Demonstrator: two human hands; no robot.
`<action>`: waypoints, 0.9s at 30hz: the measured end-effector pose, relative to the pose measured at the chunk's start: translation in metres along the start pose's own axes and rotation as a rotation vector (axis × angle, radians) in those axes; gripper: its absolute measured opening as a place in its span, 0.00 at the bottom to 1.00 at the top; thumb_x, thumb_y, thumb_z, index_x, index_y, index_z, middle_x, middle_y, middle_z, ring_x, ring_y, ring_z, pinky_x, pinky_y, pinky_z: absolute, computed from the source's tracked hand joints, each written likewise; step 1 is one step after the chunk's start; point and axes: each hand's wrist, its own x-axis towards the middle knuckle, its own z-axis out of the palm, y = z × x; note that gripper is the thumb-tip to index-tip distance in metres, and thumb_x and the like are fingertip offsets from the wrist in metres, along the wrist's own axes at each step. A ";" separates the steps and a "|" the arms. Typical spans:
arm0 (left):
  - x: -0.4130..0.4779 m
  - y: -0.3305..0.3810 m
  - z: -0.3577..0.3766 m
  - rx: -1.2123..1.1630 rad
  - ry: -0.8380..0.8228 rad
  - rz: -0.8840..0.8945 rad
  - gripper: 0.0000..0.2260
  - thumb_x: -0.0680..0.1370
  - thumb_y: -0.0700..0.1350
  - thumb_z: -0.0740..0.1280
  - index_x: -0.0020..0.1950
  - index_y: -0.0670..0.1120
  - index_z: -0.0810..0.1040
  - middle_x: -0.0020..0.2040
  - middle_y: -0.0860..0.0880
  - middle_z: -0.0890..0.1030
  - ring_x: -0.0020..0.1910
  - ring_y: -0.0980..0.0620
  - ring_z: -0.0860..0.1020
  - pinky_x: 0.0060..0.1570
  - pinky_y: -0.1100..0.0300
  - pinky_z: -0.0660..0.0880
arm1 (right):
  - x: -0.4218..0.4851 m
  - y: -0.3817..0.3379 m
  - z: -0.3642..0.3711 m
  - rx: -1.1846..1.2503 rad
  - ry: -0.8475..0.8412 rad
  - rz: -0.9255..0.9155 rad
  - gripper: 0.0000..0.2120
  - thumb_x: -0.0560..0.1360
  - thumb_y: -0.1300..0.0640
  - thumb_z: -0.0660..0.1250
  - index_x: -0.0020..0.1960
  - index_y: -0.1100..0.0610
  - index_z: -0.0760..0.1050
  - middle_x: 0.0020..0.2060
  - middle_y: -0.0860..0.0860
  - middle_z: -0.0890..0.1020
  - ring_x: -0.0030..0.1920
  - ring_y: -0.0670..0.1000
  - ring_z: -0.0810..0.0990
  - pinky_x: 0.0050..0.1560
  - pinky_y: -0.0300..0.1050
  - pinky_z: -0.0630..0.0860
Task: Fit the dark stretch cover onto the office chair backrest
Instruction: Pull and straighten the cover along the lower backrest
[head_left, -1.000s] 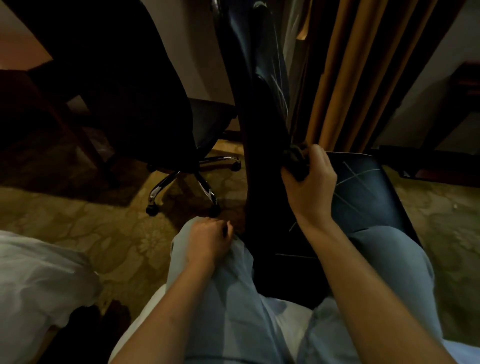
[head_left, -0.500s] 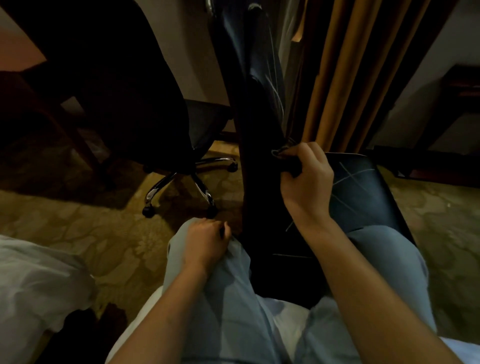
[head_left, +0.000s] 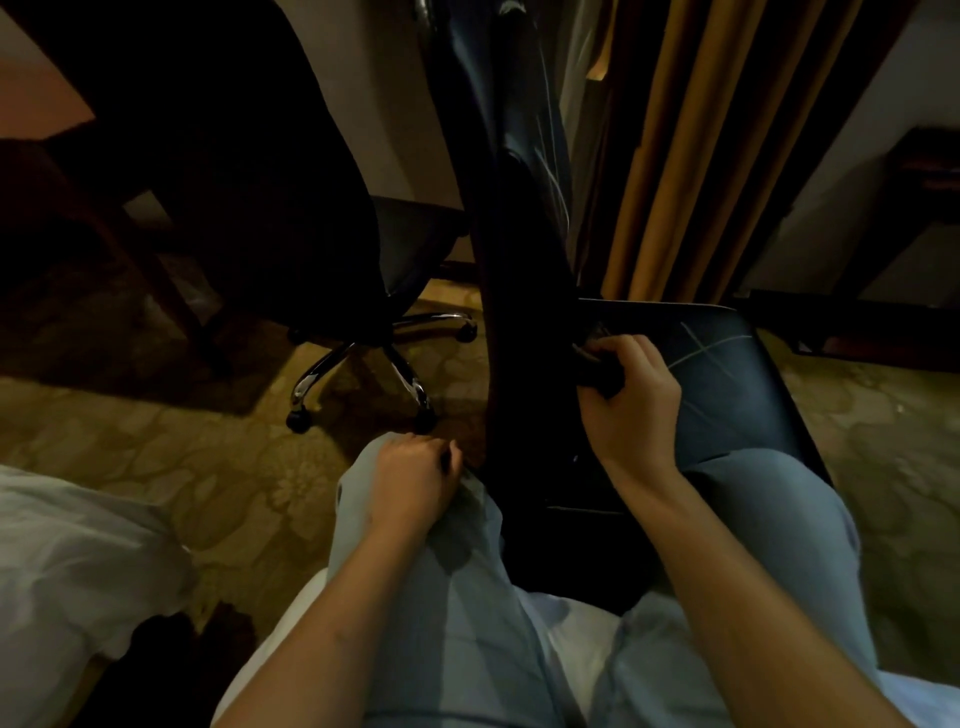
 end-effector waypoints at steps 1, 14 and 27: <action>0.000 0.000 0.000 -0.005 0.018 0.005 0.13 0.78 0.46 0.64 0.35 0.50 0.80 0.35 0.52 0.80 0.36 0.54 0.75 0.46 0.55 0.73 | 0.007 -0.007 -0.002 0.012 0.030 -0.031 0.08 0.68 0.69 0.72 0.46 0.63 0.78 0.43 0.50 0.77 0.43 0.41 0.74 0.45 0.24 0.68; 0.001 0.003 -0.002 0.020 0.002 -0.023 0.12 0.78 0.46 0.64 0.36 0.49 0.80 0.36 0.51 0.81 0.38 0.51 0.77 0.44 0.55 0.71 | 0.003 0.006 0.012 0.012 -0.086 0.060 0.12 0.68 0.66 0.73 0.49 0.61 0.74 0.46 0.48 0.73 0.44 0.42 0.71 0.45 0.22 0.66; 0.003 0.000 0.002 0.031 -0.003 -0.007 0.12 0.79 0.47 0.63 0.39 0.49 0.82 0.39 0.51 0.82 0.40 0.51 0.77 0.46 0.56 0.71 | 0.024 -0.013 0.008 0.061 0.029 -0.061 0.11 0.68 0.66 0.72 0.48 0.62 0.74 0.45 0.47 0.73 0.44 0.37 0.69 0.45 0.23 0.66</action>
